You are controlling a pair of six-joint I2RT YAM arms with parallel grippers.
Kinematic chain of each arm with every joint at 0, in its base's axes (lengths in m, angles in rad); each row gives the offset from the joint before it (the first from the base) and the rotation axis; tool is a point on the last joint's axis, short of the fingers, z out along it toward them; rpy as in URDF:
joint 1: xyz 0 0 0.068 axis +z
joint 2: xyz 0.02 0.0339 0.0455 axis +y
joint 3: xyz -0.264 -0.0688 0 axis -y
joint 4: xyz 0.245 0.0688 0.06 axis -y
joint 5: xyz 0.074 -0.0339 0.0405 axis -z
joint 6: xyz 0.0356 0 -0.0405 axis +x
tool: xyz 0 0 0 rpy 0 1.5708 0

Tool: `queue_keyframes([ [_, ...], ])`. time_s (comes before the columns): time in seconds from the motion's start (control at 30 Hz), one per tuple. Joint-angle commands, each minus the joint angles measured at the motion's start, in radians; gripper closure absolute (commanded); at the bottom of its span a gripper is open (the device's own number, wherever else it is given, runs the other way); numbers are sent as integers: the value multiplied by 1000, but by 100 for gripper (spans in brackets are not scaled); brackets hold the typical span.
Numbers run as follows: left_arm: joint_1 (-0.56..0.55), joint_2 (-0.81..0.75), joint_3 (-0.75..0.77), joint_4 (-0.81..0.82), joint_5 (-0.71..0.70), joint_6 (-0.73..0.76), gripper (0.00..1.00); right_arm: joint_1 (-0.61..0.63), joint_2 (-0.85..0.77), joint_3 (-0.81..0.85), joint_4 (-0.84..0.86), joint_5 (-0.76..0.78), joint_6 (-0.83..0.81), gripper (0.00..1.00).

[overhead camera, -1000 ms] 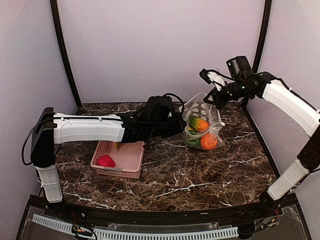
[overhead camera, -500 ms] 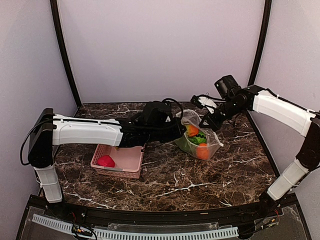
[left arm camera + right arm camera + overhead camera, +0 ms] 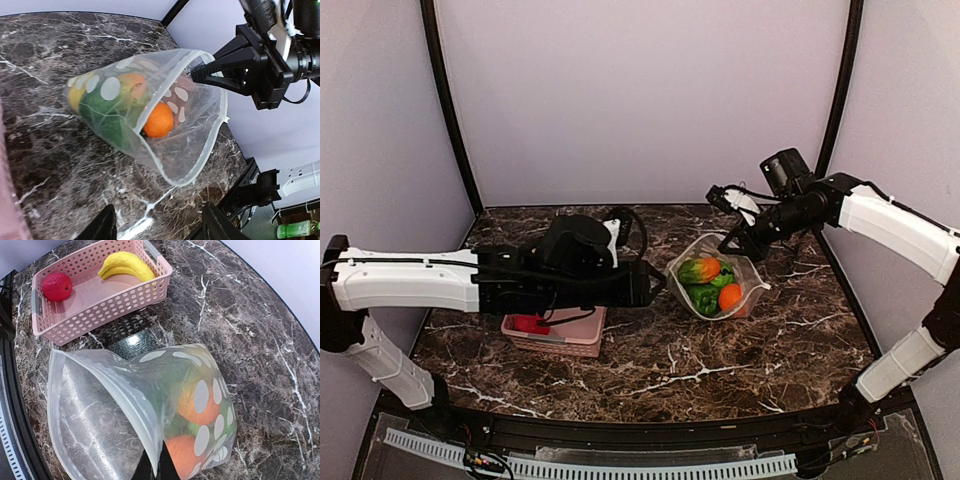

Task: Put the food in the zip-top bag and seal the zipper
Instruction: Adjust the zipper food storage bag at the center of the board, then pick up the fake fruit from the bin.

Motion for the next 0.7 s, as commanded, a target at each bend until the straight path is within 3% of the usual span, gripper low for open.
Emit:
queue_keyframes([
  [0.0, 1, -170, -75, -391, -200, 76, 38, 0, -10, -53, 50, -79, -13, 100],
  [0.17, 17, -308, -145, -603, -294, 92, 29, 0, -16, -75, 54, -108, -27, 100],
  [0.3, 86, -369, -172, -741, -287, 74, 15, -1, -38, -101, 60, -131, -39, 100],
  [0.43, 192, -386, -189, -833, -230, 79, 13, -1, -53, -116, 60, -146, -38, 100],
  [0.67, 310, -357, -204, -841, -112, 178, 14, -1, -59, -150, 83, -152, -37, 100],
])
